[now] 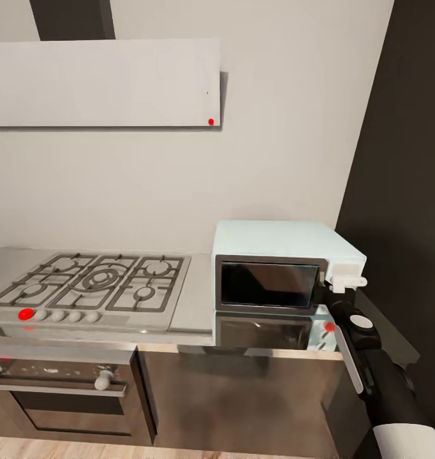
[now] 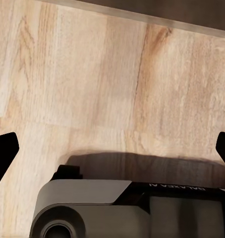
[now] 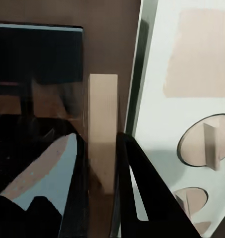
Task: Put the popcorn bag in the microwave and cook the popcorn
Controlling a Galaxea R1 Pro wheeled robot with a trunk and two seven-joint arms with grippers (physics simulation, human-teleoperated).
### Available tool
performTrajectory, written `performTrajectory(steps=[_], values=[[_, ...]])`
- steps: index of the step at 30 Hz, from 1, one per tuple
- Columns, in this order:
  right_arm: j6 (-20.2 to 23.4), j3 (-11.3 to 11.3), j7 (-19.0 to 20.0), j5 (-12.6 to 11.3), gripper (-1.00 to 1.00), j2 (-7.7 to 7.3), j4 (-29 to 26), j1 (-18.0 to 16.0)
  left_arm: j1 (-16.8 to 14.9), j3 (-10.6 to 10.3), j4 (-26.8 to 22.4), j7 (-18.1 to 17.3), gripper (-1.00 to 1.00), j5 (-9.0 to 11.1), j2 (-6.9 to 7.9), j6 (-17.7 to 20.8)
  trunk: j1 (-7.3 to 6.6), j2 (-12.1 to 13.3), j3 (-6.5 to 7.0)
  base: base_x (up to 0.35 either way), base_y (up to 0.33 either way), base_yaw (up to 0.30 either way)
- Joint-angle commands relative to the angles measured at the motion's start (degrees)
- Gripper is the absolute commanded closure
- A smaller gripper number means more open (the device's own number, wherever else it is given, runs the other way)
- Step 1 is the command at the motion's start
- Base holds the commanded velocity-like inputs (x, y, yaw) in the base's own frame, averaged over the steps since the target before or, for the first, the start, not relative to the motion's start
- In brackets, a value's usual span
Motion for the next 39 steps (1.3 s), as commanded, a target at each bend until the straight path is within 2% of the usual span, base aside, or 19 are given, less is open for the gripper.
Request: performTrajectory(steps=[1,39], values=[[0.2,0.5,0.0,-1.2,1.00,-0.01,-0.1,0.0,0.0,0.2,0.1,0.0,-1.00,0.0,-0.04,-0.2,0.00,0.0,-0.07,-0.004,0.000,0.000],[0.2,0.5,0.0,-1.2,1.00,-0.01,-0.1,0.0,0.0,0.2,0.1,0.0,-1.00,0.0,-0.04,-0.2,0.00,0.0,-0.07,-0.076,0.011,0.000]])
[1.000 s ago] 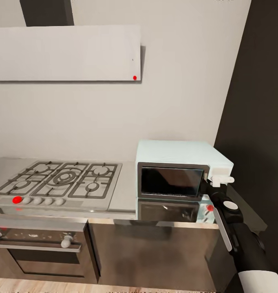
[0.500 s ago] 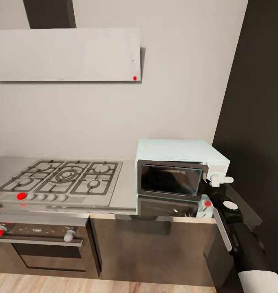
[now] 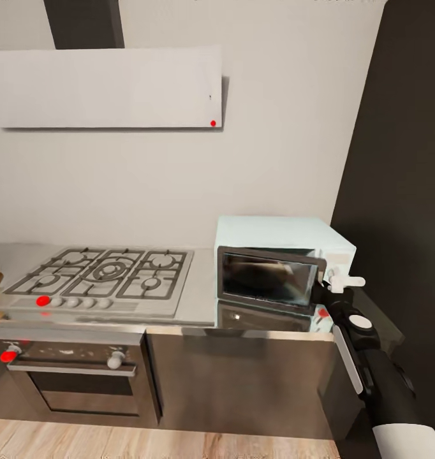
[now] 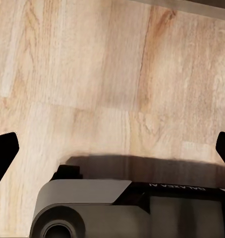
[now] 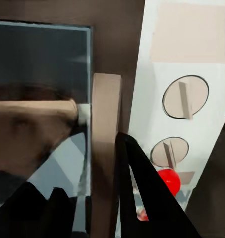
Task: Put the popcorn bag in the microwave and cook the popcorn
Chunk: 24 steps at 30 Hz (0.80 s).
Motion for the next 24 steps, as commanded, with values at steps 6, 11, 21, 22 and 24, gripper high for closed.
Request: performTrajectory(steps=[6,11,21,22,24], values=[[0.3,0.0,-0.1,-0.1,1.00,-0.03,-0.1,0.0,0.0,0.2,0.0,0.0,-1.00,0.0,-0.04,-0.2,-0.03,0.0,-0.08,-0.143,0.000,0.000],[0.3,0.0,-0.1,-0.1,1.00,-0.03,-0.1,0.0,0.0,0.2,0.0,0.0,-1.00,0.0,-0.04,-0.1,-0.03,0.0,-0.08,-0.076,0.042,0.000],[0.3,0.0,0.0,-0.1,1.00,-0.04,-0.1,0.0,0.0,0.2,0.0,0.0,-1.00,0.0,-0.04,-0.2,-0.03,0.0,-0.08,-0.063,0.042,0.000],[0.3,0.0,0.0,-0.1,1.00,-0.04,-0.1,0.0,0.0,0.2,0.0,0.0,-1.00,0.0,-0.04,-0.2,-0.03,0.0,-0.08,0.000,0.000,0.000],[0.3,0.0,0.0,-0.1,1.00,-0.04,-0.1,0.0,0.0,0.2,0.0,0.0,-1.00,0.0,-0.04,-0.2,-0.03,0.0,-0.08,-0.140,0.072,0.000]])
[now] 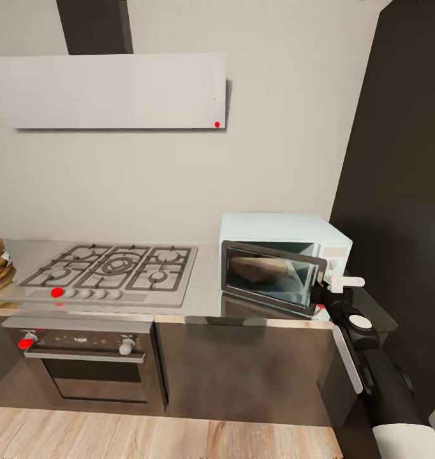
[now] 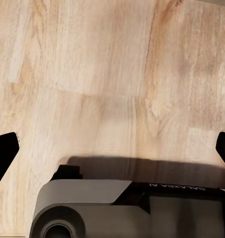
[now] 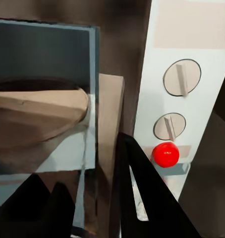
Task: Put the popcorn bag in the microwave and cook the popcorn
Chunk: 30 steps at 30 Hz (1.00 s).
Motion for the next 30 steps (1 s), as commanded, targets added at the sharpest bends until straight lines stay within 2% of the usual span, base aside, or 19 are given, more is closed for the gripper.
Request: performTrajectory(steps=[1,25,30], values=[[0.4,-0.1,-0.1,0.4,1.00,-0.05,-0.1,0.0,0.0,0.3,0.0,0.0,-1.00,0.0,-0.04,-0.2,-0.02,-0.1,-0.08,-0.236,0.117,0.000],[0.5,0.0,-0.1,0.4,1.00,-0.05,-0.2,0.0,0.0,0.3,0.0,0.0,-1.00,0.0,-0.04,-0.2,-0.02,-0.1,-0.08,-0.020,0.009,0.000],[0.4,0.0,-0.1,0.4,1.00,-0.05,-0.2,0.0,0.0,0.3,0.0,0.0,-1.00,0.0,-0.04,-0.1,-0.02,-0.1,-0.08,-0.130,0.100,0.000]])
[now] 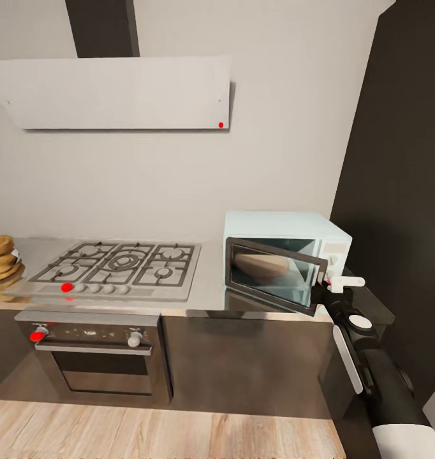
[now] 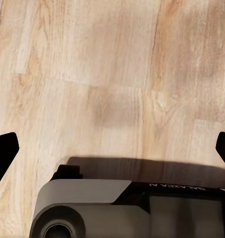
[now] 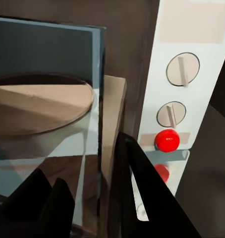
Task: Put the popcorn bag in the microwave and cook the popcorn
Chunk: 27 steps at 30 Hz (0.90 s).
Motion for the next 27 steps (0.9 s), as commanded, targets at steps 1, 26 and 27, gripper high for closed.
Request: performTrajectory(steps=[1,26,27], values=[[0.3,0.0,0.0,0.2,1.00,-0.03,-0.1,-0.1,0.0,0.2,0.0,0.0,-1.00,0.0,-0.04,-0.2,0.00,-0.1,-0.06,-0.022,0.017,0.000],[0.3,0.2,0.0,0.2,-1.00,-0.03,-0.2,-0.1,0.0,0.1,0.0,0.0,-1.00,0.0,-0.03,-0.2,0.00,-0.1,-0.06,-0.046,-0.046,0.000],[0.3,0.2,0.0,0.2,-1.00,-0.03,-0.2,-0.1,0.0,0.1,0.0,0.0,-1.00,0.0,-0.03,-0.2,0.00,-0.1,-0.06,-0.001,-0.197,0.000]])
